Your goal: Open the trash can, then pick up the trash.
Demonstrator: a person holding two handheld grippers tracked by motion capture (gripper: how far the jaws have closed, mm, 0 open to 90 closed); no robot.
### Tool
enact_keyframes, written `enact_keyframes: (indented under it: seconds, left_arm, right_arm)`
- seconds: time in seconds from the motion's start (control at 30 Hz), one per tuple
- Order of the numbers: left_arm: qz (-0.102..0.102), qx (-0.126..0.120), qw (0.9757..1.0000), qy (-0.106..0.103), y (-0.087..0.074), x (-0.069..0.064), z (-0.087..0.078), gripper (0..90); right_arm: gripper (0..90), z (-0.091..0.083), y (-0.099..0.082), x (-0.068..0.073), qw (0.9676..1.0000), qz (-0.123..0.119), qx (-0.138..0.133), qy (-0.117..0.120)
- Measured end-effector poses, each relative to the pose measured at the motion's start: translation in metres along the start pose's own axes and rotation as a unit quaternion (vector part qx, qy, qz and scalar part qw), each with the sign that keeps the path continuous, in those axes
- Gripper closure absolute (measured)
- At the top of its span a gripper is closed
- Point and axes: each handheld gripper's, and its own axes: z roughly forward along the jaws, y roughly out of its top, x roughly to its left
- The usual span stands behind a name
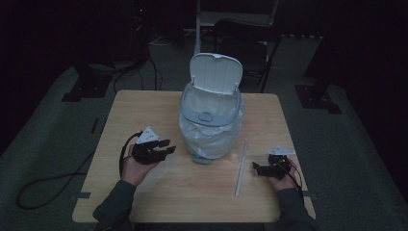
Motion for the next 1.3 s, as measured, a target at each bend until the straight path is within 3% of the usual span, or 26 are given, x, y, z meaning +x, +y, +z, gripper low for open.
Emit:
enact_keyframes:
  seconds: [0.33,0.6,0.67,0.77,0.97,1.2,1.23,1.3]
  left_arm:
    - [-0.004,0.011,0.9999,-0.002,-0.006,-0.001,0.008,59.4]
    - [-0.019,0.026,0.9995,-0.005,-0.024,0.004,0.018,57.7]
    - [-0.023,0.027,0.9994,-0.006,-0.029,0.005,0.019,57.3]
    - [-0.031,0.03,0.999,-0.008,-0.037,0.007,0.02,57.0]
    - [-0.035,0.053,0.998,-0.008,-0.049,0.007,0.028,55.5]
    - [-0.04,0.065,0.9971,0.0,-0.055,0.008,0.033,53.9]
    - [-0.042,0.067,0.9969,0.0,-0.057,0.008,0.035,53.4]
    - [-0.041,0.071,0.9966,0.002,-0.061,0.007,0.038,53.3]
  right_arm:
    - [12.3,0.0,0.0,0.0,1.0,-0.001,0.0,0.0]
    - [15.7,-0.001,0.0,0.0,1.0,-0.004,-0.001,0.003]
    - [22.5,-0.002,0.001,0.001,1.0,-0.003,0.001,0.002]
    - [25.6,-0.003,0.002,0.001,1.0,-0.001,0.004,0.0]
    - [37.2,-0.008,0.003,0.004,0.9998,0.006,0.002,0.017]
    - [45.3,-0.018,0.01,0.009,0.999,0.009,-0.027,0.035]
    - [47.3,-0.024,0.015,0.013,0.998,0.011,-0.045,0.043]
    - [48.0,-0.028,0.02,0.015,0.9972,0.014,-0.056,0.048]
